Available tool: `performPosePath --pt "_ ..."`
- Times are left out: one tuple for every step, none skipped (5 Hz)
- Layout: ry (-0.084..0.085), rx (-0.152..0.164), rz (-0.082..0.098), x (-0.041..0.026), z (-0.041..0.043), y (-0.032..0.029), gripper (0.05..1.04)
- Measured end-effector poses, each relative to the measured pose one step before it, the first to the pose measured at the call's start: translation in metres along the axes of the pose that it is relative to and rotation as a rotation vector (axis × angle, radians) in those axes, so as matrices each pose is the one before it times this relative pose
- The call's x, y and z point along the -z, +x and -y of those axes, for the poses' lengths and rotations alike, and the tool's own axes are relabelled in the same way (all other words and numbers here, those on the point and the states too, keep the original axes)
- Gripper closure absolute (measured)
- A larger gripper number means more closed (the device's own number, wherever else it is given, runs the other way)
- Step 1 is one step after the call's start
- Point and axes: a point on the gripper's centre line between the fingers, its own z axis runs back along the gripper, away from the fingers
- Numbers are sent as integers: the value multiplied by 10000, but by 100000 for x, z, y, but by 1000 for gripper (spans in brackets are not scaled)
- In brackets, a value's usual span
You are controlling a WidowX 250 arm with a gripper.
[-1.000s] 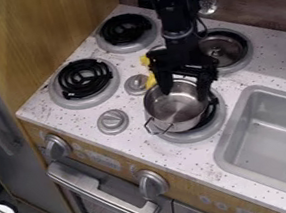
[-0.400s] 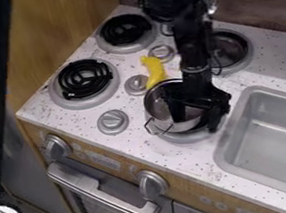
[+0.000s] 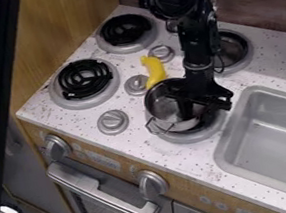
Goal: Move the the pot to the right of the stove
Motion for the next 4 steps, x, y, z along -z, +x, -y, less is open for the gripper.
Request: performPosePath --pt "31 147 418 -140 -239 293 853" --pt "360 -120 640 -2601 -1728 1070 985" --pt "411 -1083 728 -2212 -4647 1740 1012" --pt "453 -1101 -148 -255 -4233 1122 1013"
